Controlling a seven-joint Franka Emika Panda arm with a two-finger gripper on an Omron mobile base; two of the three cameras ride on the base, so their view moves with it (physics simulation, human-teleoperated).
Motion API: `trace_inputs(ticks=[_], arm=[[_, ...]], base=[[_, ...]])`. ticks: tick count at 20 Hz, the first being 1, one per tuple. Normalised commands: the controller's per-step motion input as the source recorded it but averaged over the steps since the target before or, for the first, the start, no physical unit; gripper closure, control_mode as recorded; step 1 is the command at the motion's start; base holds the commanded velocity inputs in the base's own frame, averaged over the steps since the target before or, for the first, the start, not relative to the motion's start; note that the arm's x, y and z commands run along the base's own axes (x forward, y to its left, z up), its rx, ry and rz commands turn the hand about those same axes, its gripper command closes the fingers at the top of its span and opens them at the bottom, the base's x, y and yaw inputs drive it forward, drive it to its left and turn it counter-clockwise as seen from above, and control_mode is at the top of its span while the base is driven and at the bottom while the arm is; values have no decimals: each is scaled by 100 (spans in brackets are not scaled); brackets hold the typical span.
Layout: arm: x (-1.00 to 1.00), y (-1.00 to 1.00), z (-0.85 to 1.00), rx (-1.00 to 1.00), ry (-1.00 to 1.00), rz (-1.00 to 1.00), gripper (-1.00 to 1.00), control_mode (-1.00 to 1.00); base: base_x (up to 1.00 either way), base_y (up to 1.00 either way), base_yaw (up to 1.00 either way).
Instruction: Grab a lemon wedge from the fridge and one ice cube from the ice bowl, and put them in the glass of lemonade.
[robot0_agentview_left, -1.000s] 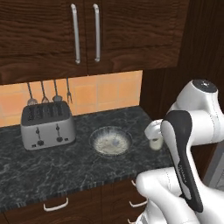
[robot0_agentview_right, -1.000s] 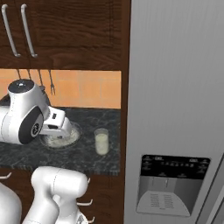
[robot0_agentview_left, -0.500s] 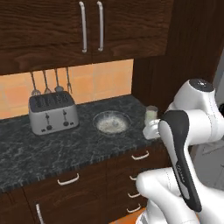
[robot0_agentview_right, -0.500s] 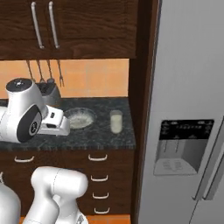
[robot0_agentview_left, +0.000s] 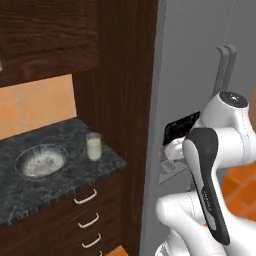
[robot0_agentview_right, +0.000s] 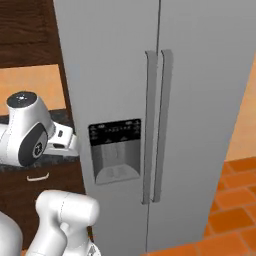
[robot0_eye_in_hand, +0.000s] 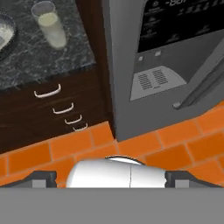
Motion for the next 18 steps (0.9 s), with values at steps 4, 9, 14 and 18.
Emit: trace_inputs(ticks=[4, 9, 14, 18], arm=[[0, 0, 0, 0, 0, 0, -100, 100], [0, 0, 0, 0, 0, 0, -100, 100], [0, 0, 0, 0, 0, 0, -100, 100], [0, 0, 0, 0, 0, 0, -100, 100]], base=[[25, -98, 14], [9, -94, 30], [0, -64, 35], [-4, -38, 34]])
